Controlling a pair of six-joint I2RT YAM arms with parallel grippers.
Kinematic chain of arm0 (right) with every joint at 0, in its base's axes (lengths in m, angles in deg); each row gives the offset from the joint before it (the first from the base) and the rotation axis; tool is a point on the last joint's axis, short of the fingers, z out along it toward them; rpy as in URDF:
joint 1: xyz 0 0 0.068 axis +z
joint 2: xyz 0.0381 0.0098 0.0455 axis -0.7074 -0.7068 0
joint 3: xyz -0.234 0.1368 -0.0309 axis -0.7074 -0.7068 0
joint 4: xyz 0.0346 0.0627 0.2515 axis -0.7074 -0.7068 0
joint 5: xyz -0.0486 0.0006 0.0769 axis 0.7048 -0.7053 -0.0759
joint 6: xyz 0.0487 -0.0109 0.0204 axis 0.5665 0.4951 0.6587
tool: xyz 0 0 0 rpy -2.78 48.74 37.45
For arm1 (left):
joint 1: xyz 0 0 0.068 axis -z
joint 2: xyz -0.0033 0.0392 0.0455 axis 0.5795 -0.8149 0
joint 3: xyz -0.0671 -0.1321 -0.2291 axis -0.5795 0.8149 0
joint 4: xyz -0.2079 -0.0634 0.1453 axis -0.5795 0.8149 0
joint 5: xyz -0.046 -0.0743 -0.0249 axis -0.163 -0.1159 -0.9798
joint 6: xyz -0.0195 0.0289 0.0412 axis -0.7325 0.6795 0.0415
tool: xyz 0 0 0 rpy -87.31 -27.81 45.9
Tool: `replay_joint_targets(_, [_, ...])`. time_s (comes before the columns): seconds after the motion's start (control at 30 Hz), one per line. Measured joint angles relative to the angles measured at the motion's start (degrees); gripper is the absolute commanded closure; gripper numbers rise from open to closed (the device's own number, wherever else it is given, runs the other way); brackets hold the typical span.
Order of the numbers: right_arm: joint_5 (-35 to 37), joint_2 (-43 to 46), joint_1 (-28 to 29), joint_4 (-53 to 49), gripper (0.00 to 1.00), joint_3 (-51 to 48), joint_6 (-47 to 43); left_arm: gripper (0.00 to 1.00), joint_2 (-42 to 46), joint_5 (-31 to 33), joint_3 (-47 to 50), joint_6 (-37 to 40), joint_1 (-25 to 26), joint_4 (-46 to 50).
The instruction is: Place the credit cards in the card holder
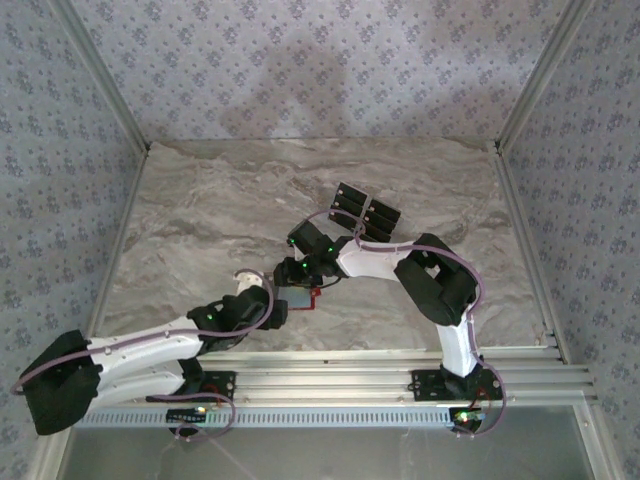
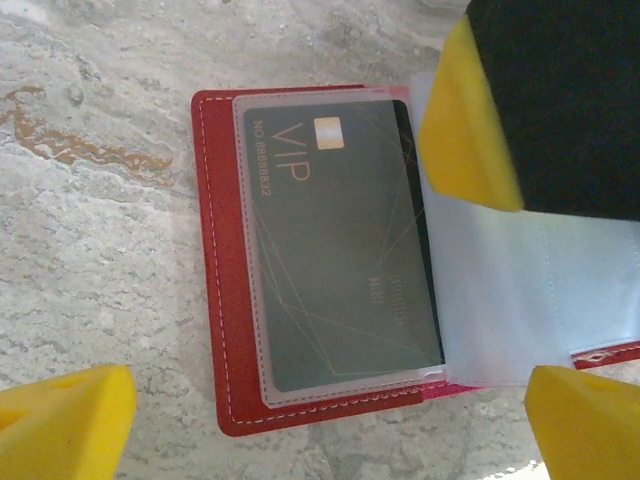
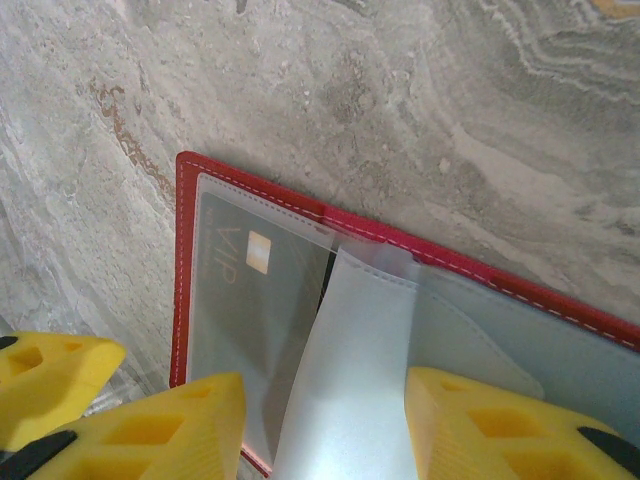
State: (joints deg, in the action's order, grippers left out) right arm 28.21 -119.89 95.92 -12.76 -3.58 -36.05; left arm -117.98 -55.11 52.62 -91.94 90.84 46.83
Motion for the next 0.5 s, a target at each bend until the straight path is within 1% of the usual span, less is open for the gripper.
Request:
replay_joint_targets(0.3, [0.0, 0.0, 0.0, 0.0, 0.52, 0.0, 0.0, 0.0, -5.3, 1.2, -3.2, 0.9, 0.0, -2.6])
replay_joint_targets(0.5, [0.0, 0.0, 0.0, 0.0, 0.51, 0.0, 0.0, 0.0, -8.5, 2.6, -3.6, 1.0, 0.0, -3.4])
